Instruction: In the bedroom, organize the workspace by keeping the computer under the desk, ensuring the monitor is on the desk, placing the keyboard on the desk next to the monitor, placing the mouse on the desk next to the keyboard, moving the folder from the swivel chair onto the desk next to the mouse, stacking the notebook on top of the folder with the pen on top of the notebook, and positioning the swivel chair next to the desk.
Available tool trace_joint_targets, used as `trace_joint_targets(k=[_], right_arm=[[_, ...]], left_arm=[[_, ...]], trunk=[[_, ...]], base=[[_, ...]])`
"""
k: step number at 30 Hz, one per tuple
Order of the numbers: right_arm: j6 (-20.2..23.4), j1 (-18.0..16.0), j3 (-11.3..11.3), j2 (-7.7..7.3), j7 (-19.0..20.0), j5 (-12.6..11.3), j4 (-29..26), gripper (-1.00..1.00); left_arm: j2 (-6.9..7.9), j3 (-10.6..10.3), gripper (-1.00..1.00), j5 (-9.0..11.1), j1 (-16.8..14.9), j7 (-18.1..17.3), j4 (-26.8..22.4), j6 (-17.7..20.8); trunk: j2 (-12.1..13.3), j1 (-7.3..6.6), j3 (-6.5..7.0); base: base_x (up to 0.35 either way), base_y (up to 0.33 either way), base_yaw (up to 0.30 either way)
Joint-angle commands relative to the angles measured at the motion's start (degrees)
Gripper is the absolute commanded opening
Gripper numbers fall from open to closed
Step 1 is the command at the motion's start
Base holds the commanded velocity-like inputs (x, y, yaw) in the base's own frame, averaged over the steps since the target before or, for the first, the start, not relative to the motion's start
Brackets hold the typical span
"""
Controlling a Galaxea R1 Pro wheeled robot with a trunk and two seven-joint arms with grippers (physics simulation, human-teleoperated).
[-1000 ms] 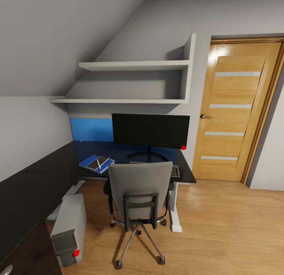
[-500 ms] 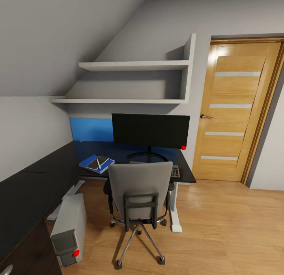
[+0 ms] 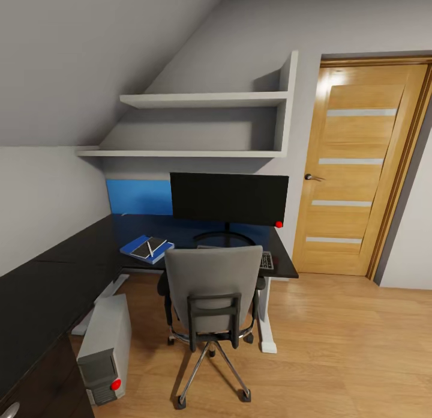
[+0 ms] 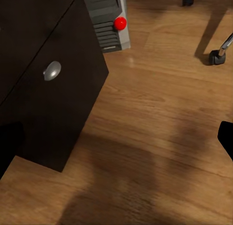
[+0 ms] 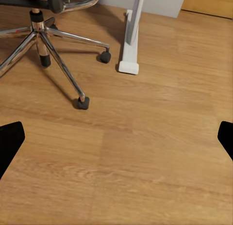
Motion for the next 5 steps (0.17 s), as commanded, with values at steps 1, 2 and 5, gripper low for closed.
trace_joint_targets(k=[1, 2, 5], right_arm=[[-0.2, -0.1, 0.5, 0.03, 0.0, -0.6, 0.1, 1.00], [-0.2, -0.1, 0.5, 0.03, 0.0, -0.6, 0.1, 1.00], [-0.2, -0.1, 0.5, 0.02, 0.0, -0.6, 0.1, 1.00]], left_arm=[[0.02, -0.5, 1.00, 0.2, 0.0, 0.4, -0.1, 0.0], [0.02, -0.4, 1.00, 0.2, 0.0, 0.4, -0.1, 0.0], [-0.01, -0.4, 1.00, 0.2, 0.0, 0.4, -0.1, 0.0]], trunk=[[0.0, 0.00, -0.05], [0.0, 0.00, -0.05], [0.0, 0.00, -0.05]], base=[[0.000, 0.000, 0.000], [0.000, 0.000, 0.000], [0.000, 0.000, 0.000]])
